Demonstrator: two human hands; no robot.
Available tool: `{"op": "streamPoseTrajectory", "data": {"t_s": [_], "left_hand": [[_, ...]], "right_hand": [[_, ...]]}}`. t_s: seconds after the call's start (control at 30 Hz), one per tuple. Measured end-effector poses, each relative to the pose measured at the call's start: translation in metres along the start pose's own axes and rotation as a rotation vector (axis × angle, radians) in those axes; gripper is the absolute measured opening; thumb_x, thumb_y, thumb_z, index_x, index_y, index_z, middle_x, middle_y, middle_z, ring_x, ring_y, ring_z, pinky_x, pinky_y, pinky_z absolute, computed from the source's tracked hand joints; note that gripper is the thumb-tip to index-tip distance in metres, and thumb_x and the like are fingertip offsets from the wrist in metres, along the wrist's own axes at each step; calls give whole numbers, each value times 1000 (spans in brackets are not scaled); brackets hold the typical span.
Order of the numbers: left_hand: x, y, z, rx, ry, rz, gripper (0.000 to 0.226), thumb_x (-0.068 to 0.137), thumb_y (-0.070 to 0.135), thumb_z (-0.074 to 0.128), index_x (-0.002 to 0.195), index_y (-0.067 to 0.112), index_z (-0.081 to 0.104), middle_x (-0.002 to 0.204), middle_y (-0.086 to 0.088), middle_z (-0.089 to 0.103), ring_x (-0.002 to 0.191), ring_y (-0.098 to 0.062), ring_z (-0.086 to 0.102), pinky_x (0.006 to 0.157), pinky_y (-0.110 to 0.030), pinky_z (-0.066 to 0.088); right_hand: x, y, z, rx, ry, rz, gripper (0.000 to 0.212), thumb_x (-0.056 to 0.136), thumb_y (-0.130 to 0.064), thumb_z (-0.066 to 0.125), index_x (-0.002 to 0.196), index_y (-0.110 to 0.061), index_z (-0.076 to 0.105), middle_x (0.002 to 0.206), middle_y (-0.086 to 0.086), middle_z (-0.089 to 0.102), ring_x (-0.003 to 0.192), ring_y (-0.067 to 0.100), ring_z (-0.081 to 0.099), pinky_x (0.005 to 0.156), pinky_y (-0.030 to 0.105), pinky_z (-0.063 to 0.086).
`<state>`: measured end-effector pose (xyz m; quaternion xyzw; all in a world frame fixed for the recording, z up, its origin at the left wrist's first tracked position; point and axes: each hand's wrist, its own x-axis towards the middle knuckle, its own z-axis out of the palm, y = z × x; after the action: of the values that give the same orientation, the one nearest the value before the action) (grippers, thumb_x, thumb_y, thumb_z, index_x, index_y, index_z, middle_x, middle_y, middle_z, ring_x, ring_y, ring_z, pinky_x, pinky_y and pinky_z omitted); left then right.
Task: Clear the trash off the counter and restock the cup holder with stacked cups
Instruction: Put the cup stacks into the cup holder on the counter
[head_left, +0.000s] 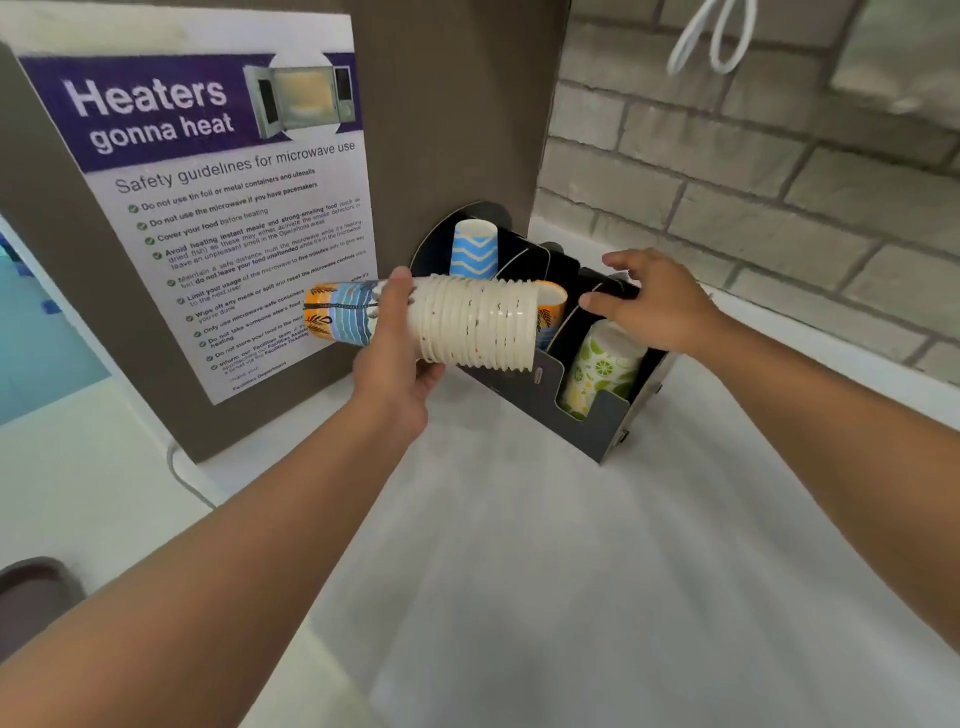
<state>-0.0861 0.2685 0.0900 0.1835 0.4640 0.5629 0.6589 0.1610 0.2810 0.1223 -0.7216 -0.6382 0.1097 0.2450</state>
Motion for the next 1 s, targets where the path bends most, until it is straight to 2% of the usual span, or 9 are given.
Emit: {"op": "streamPoseTrajectory", "data": {"t_s": [0.17, 0.3, 0.4, 0.53, 0.63, 0.7, 0.8, 0.9, 1.0], "left_hand": [[2, 2, 27, -78, 63, 174, 62, 76, 42, 83, 128, 23, 57, 115, 3, 72, 99, -12, 72, 71, -26, 62], [12, 2, 47, -17, 95, 297, 79, 67, 42, 89, 134, 26, 51, 122, 6, 66, 107, -12, 67, 94, -37, 58], [21, 1, 60, 49, 111, 369, 87, 62, 44, 91, 136, 27, 48, 122, 9, 63, 108, -9, 65, 98, -36, 55], [29, -4, 76, 231, 75, 457, 78, 64, 41, 91, 129, 27, 50, 117, 12, 62, 102, -3, 61, 94, -24, 51], [34, -8, 88, 395, 20, 537, 63, 63, 37, 92, 110, 28, 51, 101, 16, 62, 90, 1, 62, 88, -25, 52], [39, -9, 94, 523, -8, 586, 63, 61, 38, 92, 107, 28, 51, 102, 13, 65, 93, -6, 64, 91, -30, 53], [47, -10, 100, 747, -86, 620, 71, 61, 39, 93, 117, 20, 53, 113, 6, 66, 102, -13, 64, 92, -30, 52], [51, -14, 101, 962, -175, 630, 77, 63, 35, 92, 125, 15, 51, 108, 7, 61, 98, -12, 60, 86, -25, 47], [58, -25, 96, 1061, -239, 598, 77, 66, 31, 91, 128, 14, 49, 118, 1, 65, 103, -15, 60, 87, -25, 46]], "right_hand": [[-27, 11, -11, -74, -139, -31, 99, 67, -62, 76, 148, -22, 35, 149, 3, 39, 140, 23, 33, 112, 35, 31], [-39, 15, -12, -155, -140, -90, 105, 64, -56, 82, 150, -22, 30, 149, 4, 40, 137, 23, 32, 106, 32, 30], [-42, 19, -11, -169, -131, -111, 113, 61, -58, 83, 152, -21, 26, 152, 2, 37, 139, 21, 29, 108, 31, 28], [-44, 24, -8, -209, -115, -131, 118, 57, -61, 83, 152, -18, 27, 153, 3, 36, 139, 22, 29, 111, 33, 27], [-44, 27, -6, -261, -117, -158, 120, 56, -63, 83, 152, -15, 27, 154, 4, 34, 140, 23, 28, 114, 33, 24], [-43, 29, -5, -290, -121, -173, 121, 56, -64, 82, 152, -15, 27, 155, 5, 33, 141, 23, 27, 115, 33, 21], [-42, 33, -3, -326, -121, -205, 122, 55, -66, 81, 151, -15, 27, 156, 5, 31, 141, 23, 26, 117, 32, 17], [-40, 34, -2, -328, -125, -210, 123, 56, -66, 80, 152, -15, 25, 158, 4, 27, 143, 23, 23, 117, 32, 15], [-40, 35, -1, -318, -124, -202, 123, 56, -66, 80, 153, -16, 24, 159, 3, 26, 144, 22, 21, 117, 32, 14]]}}
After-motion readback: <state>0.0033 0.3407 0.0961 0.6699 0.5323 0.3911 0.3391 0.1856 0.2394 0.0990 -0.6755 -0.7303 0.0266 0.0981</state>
